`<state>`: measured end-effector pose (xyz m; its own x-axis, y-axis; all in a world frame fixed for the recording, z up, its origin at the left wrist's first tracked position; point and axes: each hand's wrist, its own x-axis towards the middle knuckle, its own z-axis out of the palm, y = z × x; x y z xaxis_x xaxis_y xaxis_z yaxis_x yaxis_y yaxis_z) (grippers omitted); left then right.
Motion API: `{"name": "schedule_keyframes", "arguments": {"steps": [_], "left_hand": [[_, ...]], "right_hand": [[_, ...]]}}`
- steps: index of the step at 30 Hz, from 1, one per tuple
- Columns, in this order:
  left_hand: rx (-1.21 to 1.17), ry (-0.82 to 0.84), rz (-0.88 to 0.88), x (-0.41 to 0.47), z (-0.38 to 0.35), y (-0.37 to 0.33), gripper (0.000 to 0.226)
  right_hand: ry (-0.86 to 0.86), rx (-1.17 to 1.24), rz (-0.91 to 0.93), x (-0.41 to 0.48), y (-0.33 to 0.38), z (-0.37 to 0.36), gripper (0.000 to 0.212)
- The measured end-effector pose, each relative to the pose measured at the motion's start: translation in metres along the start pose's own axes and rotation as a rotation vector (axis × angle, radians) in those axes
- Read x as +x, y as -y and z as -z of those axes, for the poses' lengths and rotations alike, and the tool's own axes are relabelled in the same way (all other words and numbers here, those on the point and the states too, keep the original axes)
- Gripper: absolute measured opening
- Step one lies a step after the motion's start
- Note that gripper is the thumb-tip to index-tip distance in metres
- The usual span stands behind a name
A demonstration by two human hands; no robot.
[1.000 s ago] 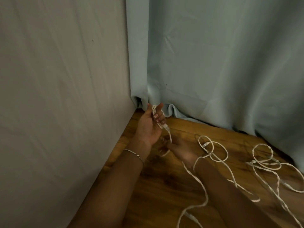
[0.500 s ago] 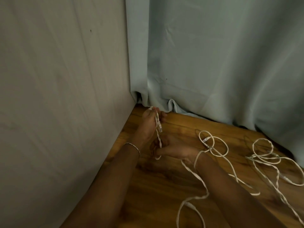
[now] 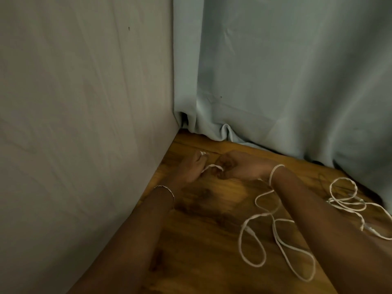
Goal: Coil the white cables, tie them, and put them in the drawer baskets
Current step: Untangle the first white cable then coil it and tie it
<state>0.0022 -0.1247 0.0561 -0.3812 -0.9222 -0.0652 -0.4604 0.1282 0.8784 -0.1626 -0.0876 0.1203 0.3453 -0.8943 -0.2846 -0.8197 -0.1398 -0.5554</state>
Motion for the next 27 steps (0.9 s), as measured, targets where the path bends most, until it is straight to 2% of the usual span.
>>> {"name": "schedule_keyframes", "arguments": {"steps": [2, 4, 9, 12, 14, 17, 20, 22, 24, 27], "left_hand": [[-0.007, 0.089, 0.091, -0.002, 0.002, 0.000, 0.046], [-0.142, 0.147, 0.149, -0.006, 0.002, -0.003, 0.053], [-0.376, 0.142, 0.176, -0.006, -0.003, -0.002, 0.054], [-0.542, 0.280, 0.136, -0.005, 0.002, 0.008, 0.063], [-0.647, 0.363, 0.156, -0.012, 0.006, 0.013, 0.061], [-0.836, 0.448, 0.184, -0.021, 0.005, 0.020, 0.055], [-1.037, 0.509, 0.165, -0.025, -0.004, 0.018, 0.052], [-1.173, 0.496, 0.154, -0.025, -0.011, 0.014, 0.054], [-1.279, 0.419, 0.136, -0.023, -0.020, 0.009, 0.059], [-1.382, 0.220, 0.135, -0.016, -0.034, 0.003, 0.057]], "right_hand": [[-0.063, -0.152, 0.041, 0.003, -0.005, 0.007, 0.006], [-0.166, -0.249, 0.058, 0.009, -0.012, 0.008, 0.014], [-0.386, -0.309, 0.091, 0.020, -0.024, -0.005, 0.022], [-0.498, -0.257, 0.139, 0.028, -0.026, -0.017, 0.016], [-0.571, -0.185, 0.118, 0.030, -0.028, -0.020, 0.012], [-0.684, -0.044, 0.101, 0.028, -0.033, -0.031, 0.021], [-0.670, 0.134, 0.041, 0.027, -0.037, -0.055, 0.015], [-0.612, 0.165, 0.007, 0.023, -0.038, -0.068, 0.020], [-0.553, 0.162, 0.008, 0.018, -0.038, -0.079, 0.018], [-0.492, 0.076, -0.021, 0.020, -0.045, -0.098, 0.013]]}}
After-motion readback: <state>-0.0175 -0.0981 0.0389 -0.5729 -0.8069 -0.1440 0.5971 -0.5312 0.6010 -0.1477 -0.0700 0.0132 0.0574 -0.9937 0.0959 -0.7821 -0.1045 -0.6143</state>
